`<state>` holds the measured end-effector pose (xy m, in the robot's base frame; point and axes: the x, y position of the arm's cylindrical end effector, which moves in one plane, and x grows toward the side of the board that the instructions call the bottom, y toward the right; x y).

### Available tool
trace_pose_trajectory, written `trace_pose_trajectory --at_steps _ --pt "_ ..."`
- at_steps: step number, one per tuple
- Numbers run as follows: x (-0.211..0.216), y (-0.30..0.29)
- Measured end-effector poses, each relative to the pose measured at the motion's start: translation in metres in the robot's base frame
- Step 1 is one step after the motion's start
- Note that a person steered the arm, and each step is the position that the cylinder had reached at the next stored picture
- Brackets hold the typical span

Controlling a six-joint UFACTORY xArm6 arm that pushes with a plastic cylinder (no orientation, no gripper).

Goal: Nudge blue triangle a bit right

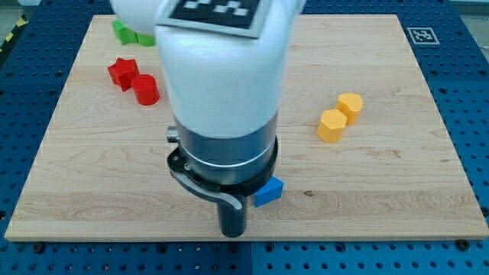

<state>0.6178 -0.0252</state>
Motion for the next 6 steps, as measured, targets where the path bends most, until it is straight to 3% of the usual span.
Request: trace_pose_trajectory --at_steps 6 --pt "-0.019 0.001"
